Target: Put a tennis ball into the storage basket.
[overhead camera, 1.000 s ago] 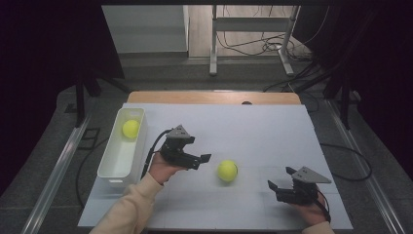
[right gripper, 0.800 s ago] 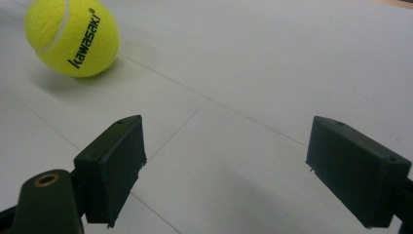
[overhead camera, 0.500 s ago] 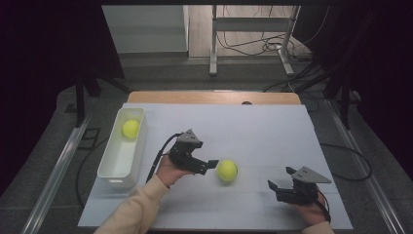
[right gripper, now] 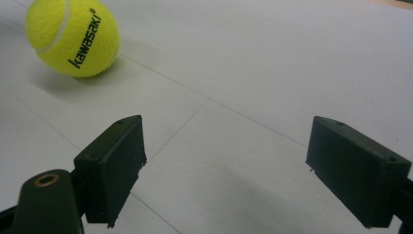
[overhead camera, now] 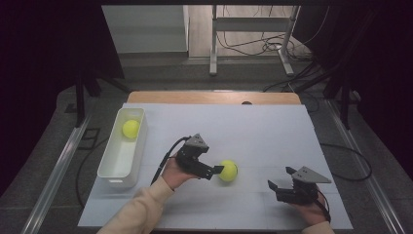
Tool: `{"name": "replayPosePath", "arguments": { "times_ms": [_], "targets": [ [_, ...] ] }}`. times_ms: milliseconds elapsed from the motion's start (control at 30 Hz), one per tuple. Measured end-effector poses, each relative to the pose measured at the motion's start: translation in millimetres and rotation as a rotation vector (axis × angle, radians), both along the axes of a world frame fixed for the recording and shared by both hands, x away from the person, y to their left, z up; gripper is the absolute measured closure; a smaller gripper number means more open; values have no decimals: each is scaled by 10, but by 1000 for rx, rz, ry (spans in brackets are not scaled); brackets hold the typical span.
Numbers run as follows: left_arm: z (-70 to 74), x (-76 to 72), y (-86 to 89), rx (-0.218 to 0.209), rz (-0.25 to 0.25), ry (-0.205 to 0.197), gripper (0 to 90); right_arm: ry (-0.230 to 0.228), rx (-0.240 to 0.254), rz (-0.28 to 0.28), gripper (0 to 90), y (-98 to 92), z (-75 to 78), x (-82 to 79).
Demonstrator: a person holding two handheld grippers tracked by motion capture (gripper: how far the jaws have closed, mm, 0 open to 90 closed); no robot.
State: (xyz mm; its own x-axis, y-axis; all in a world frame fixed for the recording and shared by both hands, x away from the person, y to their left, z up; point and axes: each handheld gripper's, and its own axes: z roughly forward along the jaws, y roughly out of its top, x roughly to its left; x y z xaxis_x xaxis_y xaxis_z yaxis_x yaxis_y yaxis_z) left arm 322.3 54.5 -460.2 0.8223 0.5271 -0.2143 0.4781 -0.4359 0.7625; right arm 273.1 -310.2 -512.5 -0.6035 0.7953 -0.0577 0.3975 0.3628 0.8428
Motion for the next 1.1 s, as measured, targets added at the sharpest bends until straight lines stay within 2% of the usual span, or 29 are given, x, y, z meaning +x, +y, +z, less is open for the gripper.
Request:
{"name": "replayPosePath", "arguments": {
  "times_ms": [767, 1100],
  "targets": [
    [-174, -15, -253, 73, -59, 43, 56, -1, -5, 2, 146, -2, -4, -6],
    [-276, 35, -348, 103, -64, 68, 46, 0, -5, 3, 146, -1, -5, -4]
  ]
}}
